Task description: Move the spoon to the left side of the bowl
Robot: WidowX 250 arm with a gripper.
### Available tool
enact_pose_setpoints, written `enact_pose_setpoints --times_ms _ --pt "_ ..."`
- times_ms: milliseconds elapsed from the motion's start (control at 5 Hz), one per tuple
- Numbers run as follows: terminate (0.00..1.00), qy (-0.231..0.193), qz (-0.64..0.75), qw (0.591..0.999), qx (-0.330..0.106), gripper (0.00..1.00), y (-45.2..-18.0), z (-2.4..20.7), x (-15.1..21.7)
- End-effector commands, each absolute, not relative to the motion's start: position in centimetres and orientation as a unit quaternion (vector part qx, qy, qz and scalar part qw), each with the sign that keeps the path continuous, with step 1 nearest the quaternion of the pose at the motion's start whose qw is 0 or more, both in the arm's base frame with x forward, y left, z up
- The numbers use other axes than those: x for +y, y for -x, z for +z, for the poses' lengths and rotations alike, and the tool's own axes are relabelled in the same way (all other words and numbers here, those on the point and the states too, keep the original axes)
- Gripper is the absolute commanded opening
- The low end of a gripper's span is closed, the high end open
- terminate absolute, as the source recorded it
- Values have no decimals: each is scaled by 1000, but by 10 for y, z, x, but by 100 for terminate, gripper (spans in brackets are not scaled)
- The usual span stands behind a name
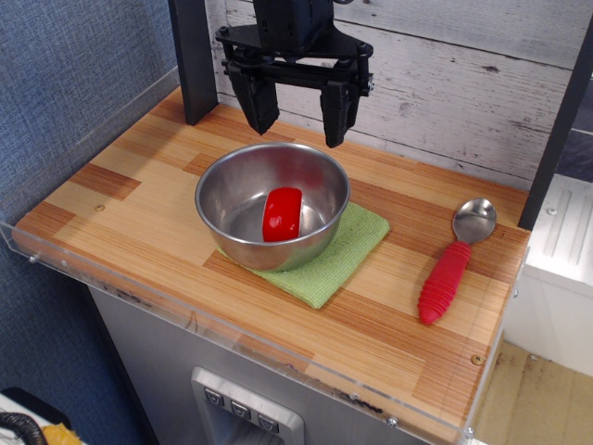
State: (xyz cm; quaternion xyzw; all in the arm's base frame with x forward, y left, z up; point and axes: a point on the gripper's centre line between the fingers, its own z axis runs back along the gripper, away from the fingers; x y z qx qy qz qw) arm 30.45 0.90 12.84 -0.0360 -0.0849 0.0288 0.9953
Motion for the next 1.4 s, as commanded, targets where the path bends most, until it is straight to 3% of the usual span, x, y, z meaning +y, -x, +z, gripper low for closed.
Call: enact_pose_setpoints --times_ms 0,400,800,1200 --pt "0 36 29 995 -85 100 -304 128 9" --pt "0 69 -28 990 -116 100 -323 120 -32" --pt "0 52 -73 992 -94 100 -340 96 -92" --pt "0 -12 -6 998 -64 100 -345 63 -123"
